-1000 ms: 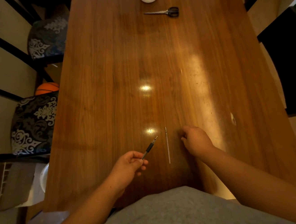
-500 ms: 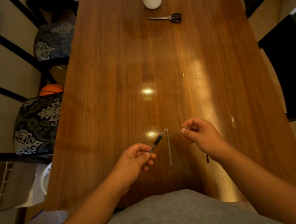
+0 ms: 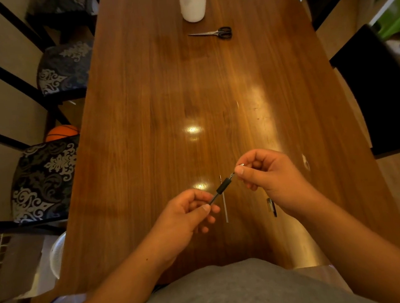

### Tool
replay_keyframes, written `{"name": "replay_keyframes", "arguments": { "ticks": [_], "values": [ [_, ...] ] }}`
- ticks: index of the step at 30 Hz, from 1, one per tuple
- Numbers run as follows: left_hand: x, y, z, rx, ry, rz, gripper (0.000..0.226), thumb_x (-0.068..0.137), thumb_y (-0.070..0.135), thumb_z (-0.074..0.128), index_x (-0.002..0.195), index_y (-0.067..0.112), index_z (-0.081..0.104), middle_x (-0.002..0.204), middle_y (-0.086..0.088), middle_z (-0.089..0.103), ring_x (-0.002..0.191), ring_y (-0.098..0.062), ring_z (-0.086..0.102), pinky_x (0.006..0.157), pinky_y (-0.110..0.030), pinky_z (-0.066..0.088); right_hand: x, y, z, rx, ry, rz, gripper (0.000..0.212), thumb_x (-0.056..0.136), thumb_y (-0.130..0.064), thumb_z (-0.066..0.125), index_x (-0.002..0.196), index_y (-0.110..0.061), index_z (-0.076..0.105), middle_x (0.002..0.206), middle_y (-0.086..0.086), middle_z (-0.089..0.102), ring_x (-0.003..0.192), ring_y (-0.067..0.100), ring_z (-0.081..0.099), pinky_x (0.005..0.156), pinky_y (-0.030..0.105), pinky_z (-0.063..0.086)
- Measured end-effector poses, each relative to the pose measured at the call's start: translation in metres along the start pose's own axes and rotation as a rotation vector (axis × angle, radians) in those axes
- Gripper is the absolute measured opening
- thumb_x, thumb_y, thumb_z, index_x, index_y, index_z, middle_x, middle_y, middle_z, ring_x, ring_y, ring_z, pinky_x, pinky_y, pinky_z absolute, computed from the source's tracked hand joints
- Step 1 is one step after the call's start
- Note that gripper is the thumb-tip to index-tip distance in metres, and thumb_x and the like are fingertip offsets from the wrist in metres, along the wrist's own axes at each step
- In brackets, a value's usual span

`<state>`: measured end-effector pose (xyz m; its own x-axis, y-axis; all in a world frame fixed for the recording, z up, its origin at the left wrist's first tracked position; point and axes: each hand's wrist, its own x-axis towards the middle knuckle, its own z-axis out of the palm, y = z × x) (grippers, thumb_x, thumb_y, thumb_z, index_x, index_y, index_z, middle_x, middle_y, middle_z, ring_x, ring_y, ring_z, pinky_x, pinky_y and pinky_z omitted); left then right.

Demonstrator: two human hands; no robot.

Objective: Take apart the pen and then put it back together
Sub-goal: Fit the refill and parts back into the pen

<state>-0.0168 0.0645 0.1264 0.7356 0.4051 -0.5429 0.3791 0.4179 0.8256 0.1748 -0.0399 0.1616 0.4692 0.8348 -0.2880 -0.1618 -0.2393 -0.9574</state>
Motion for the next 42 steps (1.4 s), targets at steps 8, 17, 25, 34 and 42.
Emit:
{"name": "replay_keyframes", "arguments": {
  "ticks": [8,17,25,34,42],
  "values": [
    [-0.006,0.003,-0.001,0.005,-0.004,0.013,0.021,0.085,0.018,0.057,0.092,0.034,0.070,0.092,-0.001,0.076,0.074,-0.008,0.068,0.056,-0.019,0.051,-0.004,-0.002,0.007,-0.008,-0.057,-0.005,0.002,0.084,-0.003,0.067,0.086,-0.002,0.066,0.060,-0.006,0.061,0.052,0.003,0.055,0.051,0.015,0.046],
    [-0.011,0.009,0.000,0.012,-0.008,0.058,0.031,0.094,0.007,0.053,0.091,0.033,0.069,0.088,0.001,0.076,0.068,-0.005,0.065,0.053,-0.019,0.050,-0.006,-0.009,0.014,-0.016,-0.031,-0.005,0.024,0.075,-0.025,0.071,0.080,-0.002,0.062,0.063,0.009,0.060,0.052,0.010,0.055,0.049,0.018,0.045],
    [-0.014,0.018,0.003,0.098,0.037,0.142,0.027,0.095,0.003,0.049,0.097,0.025,0.065,0.086,0.004,0.076,0.068,-0.007,0.066,0.056,-0.019,0.051,-0.009,-0.012,0.018,0.016,-0.018,0.001,0.030,0.072,-0.033,0.072,0.089,-0.009,0.067,0.060,-0.002,0.058,0.052,0.009,0.054,0.049,0.020,0.045],
    [-0.014,0.017,0.005,0.020,-0.009,0.097,0.036,0.095,0.006,0.048,0.091,0.033,0.070,0.085,0.001,0.076,0.067,-0.007,0.066,0.055,-0.019,0.051,-0.011,-0.014,0.014,0.000,-0.020,-0.035,0.019,0.076,-0.027,0.068,0.084,-0.010,0.070,0.063,-0.001,0.067,0.054,0.010,0.058,0.051,0.020,0.047],
    [-0.016,0.017,0.001,0.008,-0.015,0.064,0.031,0.097,0.010,0.046,0.094,0.029,0.071,0.088,0.000,0.076,0.069,-0.008,0.066,0.056,-0.017,0.051,-0.012,-0.012,0.020,-0.007,0.008,-0.037,0.027,0.073,-0.033,0.069,0.085,-0.009,0.071,0.062,0.005,0.059,0.052,0.008,0.053,0.049,0.018,0.044]
  ]
}}
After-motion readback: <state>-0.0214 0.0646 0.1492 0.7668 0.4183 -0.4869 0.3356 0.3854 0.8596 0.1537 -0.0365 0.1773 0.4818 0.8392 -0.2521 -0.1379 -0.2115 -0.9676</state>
